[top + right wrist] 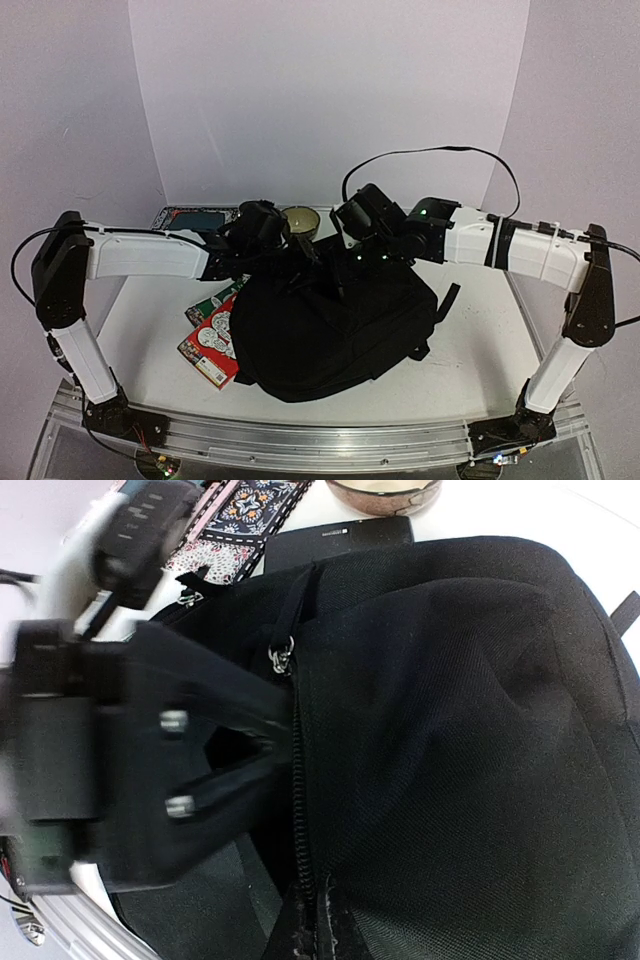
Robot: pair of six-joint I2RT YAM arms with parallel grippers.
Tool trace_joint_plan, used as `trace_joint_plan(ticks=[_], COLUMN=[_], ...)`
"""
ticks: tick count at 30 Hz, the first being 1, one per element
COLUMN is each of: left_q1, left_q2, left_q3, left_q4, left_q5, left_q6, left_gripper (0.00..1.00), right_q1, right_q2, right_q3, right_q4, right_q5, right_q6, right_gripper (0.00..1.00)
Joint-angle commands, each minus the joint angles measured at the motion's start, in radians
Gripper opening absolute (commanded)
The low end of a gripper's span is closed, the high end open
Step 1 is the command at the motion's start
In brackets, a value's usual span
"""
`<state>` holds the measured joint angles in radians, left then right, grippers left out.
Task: Pack the student bag
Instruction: Place the pen in the second largest pocket of the bag, then place the lower front pocket of the student bag.
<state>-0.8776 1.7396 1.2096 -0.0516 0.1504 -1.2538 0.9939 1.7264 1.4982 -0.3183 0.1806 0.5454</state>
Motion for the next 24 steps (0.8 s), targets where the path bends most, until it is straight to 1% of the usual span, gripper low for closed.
trace_joint_plan(ticks=[1, 4, 8, 10, 12, 16, 18, 24], left_q1=[0.005, 0.004, 0.007, 0.021, 0.047, 0.147, 0.177, 0.195], left_q2=[-0.125, -0.187, -0.258, -0.274, -0.265, -0.207, -0.179, -0.072], left_q3=[-0.038, -0.055, -0.060, -0.064, -0.052, -0.009, 0.023, 0.169], left_q4=[-0.025, -0.100, -0.232, -0.265, -0.308, -0.372, -0.382, -0.432], left_q5=[-0.045, -0.084, -0.196, -0.223, -0.230, -0.168, -0.140, -0.070], left_q6=[0.070, 0.131, 0.202, 0.257, 0.318, 0.441, 0.503, 0.725], left_gripper=[0.52, 0.56, 0.66, 0.70, 0.72, 0.73, 0.73, 0.74], right_q1=[0.010, 0.010, 0.011, 0.010, 0.010, 0.010, 0.010, 0.011], right_q2=[-0.052, -0.051, -0.047, -0.051, -0.054, -0.068, -0.079, -0.096], right_q3=[-0.010, -0.019, -0.039, -0.052, -0.065, -0.077, -0.088, -0.099], right_q4=[-0.004, -0.006, -0.007, -0.006, -0.002, 0.017, 0.034, 0.066], right_q5=[0.049, 0.063, 0.072, 0.070, 0.067, 0.047, 0.032, -0.022], right_q6=[-0.021, -0.026, -0.036, -0.045, -0.059, -0.099, -0.121, -0.181], right_gripper=[0.00, 0.00, 0.00, 0.00, 0.00, 0.00, 0.00, 0.00])
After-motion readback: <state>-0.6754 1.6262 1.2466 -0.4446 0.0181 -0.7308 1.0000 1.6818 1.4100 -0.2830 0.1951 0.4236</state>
